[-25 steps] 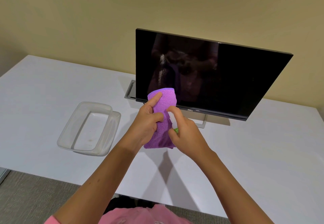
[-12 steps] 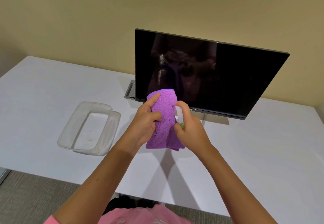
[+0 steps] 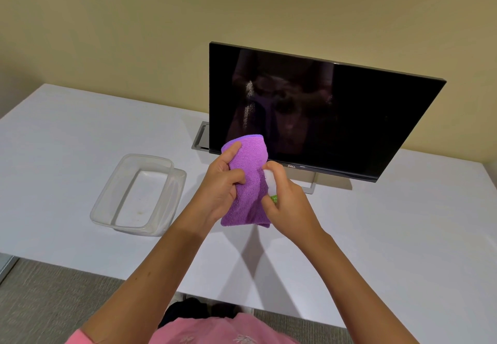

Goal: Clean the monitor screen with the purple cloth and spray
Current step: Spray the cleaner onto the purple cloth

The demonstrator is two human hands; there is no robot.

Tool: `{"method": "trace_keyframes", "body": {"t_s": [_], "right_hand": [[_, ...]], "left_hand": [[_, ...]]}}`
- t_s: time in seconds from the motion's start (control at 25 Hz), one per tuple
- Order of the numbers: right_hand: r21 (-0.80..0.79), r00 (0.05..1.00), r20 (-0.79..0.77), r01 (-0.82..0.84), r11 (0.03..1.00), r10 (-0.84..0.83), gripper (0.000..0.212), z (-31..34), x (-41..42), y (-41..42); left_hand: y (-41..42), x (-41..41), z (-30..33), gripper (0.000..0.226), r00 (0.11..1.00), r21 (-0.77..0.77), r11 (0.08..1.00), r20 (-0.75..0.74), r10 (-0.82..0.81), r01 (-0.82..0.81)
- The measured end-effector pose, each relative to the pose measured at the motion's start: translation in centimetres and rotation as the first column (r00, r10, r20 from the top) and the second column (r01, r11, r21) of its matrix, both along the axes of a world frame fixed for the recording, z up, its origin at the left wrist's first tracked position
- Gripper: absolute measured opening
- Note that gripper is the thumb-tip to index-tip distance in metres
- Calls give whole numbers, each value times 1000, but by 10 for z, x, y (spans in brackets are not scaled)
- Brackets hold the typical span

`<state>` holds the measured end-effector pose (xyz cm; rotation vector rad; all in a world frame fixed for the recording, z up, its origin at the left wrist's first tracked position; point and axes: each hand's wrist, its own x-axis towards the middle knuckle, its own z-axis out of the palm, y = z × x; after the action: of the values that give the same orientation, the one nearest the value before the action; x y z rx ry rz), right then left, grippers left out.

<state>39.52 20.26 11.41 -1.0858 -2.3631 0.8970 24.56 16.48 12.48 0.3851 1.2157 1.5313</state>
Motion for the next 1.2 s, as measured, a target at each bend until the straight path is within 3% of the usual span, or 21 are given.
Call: {"method": "trace_keyframes", "body": {"t_s": [0.24,0.44,0.56,0.68,0.8,1.04,1.2], "right_hand": [[8,1000,-23,-9,1000,9,63,8,-9,4],[93,997,65,-56,994,50,55,7,-16,4],[71,999,10,-35,997,35,59,5,-15,4],[-6,990,-109,87,996,-87,54,0,-11,4],[-85,936,-204,275,958,-287,11,-14,-4,8],[-114,888,-191,402,908,-417,12,-73,28,20],[-288,811,-179,499,818,-558,18,-113,57,16]], "left_hand": [[-4,2,-7,75,997,-6,999,-56,-49,49],[-7,1,-11,78,988,-17,997,-127,-83,82],[-10,-1,-13,76,991,-12,998,-116,-67,66],[-12,-1,-14,76,994,-16,999,-105,-43,41],[-15,-3,-17,75,992,-11,1000,-124,-26,25],[-24,-11,-29,75,984,-33,999,-171,-39,34],[-31,-16,-39,75,979,-58,998,-198,-47,36]]}}
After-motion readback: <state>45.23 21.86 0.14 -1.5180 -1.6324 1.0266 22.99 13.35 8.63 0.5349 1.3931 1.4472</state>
